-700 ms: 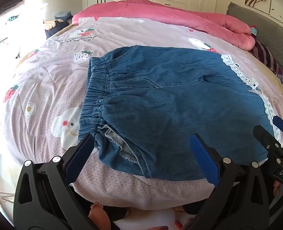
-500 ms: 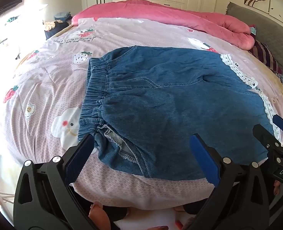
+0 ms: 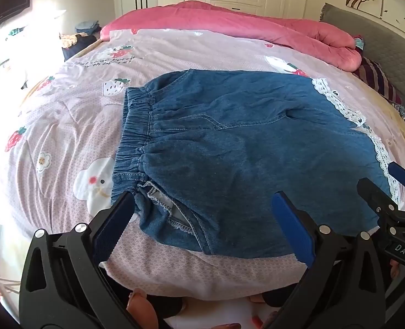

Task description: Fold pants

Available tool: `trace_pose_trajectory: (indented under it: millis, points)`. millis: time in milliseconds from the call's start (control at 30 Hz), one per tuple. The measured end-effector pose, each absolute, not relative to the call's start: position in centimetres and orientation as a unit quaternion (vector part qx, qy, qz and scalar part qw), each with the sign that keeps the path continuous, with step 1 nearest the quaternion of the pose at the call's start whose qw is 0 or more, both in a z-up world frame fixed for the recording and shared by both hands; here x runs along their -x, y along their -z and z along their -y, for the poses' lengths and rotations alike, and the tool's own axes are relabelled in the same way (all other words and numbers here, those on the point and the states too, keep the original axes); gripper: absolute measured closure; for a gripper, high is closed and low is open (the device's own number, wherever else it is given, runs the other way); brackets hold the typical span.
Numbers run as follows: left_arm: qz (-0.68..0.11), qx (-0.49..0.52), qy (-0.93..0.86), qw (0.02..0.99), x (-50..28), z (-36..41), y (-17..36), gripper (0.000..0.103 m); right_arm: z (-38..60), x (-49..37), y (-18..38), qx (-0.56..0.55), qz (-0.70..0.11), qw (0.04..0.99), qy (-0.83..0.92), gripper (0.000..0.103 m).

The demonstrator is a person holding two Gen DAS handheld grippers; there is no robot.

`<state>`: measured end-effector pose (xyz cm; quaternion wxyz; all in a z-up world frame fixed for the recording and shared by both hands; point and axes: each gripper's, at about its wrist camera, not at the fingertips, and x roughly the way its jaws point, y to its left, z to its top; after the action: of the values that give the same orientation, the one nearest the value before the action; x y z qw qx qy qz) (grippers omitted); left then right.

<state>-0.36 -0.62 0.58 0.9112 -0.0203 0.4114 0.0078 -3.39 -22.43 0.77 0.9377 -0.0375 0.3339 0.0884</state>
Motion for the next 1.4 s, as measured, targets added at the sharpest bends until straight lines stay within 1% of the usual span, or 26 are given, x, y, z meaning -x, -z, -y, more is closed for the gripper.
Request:
trace_pose_trajectory:
  millis: [1400]
  points:
    - [-0.412, 0.016, -0.007, 0.911, 0.12, 0.62, -0.49, 0.009, 21.87, 2.91, -0.38, 0.036, -0.34, 0.935, -0.092, 0.004]
